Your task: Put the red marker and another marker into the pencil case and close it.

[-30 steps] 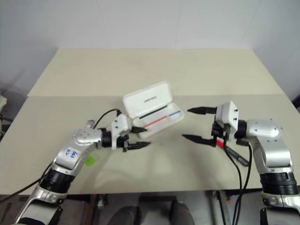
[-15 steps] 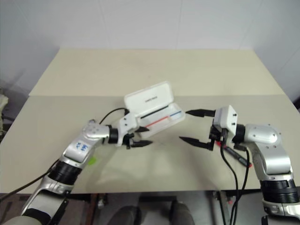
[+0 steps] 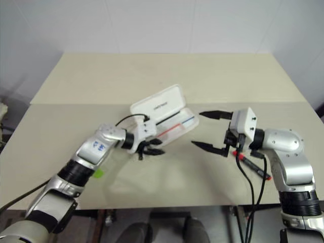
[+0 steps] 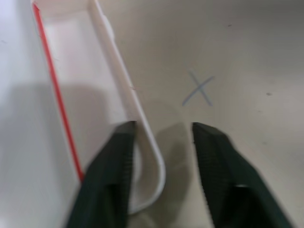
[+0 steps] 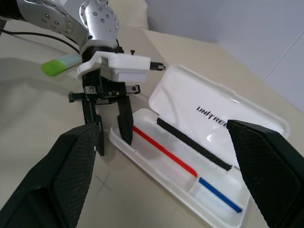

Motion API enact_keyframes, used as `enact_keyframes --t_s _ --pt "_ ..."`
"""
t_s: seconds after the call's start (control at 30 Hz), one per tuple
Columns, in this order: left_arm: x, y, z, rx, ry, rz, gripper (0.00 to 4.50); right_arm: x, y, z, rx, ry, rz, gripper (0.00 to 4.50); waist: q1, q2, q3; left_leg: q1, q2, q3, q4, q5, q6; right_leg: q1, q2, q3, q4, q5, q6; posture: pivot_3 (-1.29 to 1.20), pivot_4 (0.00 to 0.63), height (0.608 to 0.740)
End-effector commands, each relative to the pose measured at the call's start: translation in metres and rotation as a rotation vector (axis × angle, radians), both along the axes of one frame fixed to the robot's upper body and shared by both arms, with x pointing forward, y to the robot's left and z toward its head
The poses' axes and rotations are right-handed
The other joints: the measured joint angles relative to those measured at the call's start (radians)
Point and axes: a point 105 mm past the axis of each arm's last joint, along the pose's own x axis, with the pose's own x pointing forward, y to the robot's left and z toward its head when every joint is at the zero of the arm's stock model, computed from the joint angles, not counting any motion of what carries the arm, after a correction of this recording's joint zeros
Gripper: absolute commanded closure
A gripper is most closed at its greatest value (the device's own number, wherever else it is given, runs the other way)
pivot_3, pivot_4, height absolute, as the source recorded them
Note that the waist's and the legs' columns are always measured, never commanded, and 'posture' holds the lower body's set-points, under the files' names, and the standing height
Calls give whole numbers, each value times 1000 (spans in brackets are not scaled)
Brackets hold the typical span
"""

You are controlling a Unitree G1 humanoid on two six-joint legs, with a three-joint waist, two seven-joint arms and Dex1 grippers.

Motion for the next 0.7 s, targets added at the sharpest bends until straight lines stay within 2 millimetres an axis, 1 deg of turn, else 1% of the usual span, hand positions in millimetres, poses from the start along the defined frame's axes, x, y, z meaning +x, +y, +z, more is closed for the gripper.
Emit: enact_keyframes --t_s 0.03,0.1,0.13,0.27,0.37,0.43,0.6,0.7 --pt "-5 0 -16 50 56 -14 3853 -3 1 16 6 -77 4 0 0 0 0 0 0 0 0 0 0 0 0 0 0 0 0 0 150 740" --pt "-6 -1 -17 53 60 -20 4432 -2 1 18 5 -83 3 0 3 1 -1 1 1 0 0 -1 1 0 0 0 1 0 0 0 150 740" --pt "-7 -2 -19 58 59 -26 4485 -2 1 19 4 -85 2 0 5 1 -1 1 0 0 1 -1 2 0 0 0 1 0 0 0 150 740" --pt "-11 -5 -22 52 67 -47 4485 0 1 21 2 -90 0 0 2 0 -1 0 -1 0 3 -2 3 2 -1 1 0 0 0 0 150 740" --pt "-24 -6 -21 52 94 -108 4485 1 2 21 4 -89 4 0 0 0 -1 1 -2 0 4 -2 3 2 -1 2 0 0 0 0 150 740" --pt "-33 -5 -18 58 113 -151 4485 1 2 21 4 -82 10 0 0 0 -1 1 -1 0 3 -2 3 2 -1 2 1 0 0 0 150 740" --pt "-49 -2 -7 66 130 -211 4485 1 2 17 2 -58 15 0 -1 0 -1 0 1 0 3 -5 5 -1 0 0 2 0 0 0 150 740" --pt "-57 -1 -6 80 139 -217 4485 0 4 14 5 -42 21 0 -1 1 -1 -1 0 1 4 -8 8 -2 0 0 2 0 0 0 150 740"
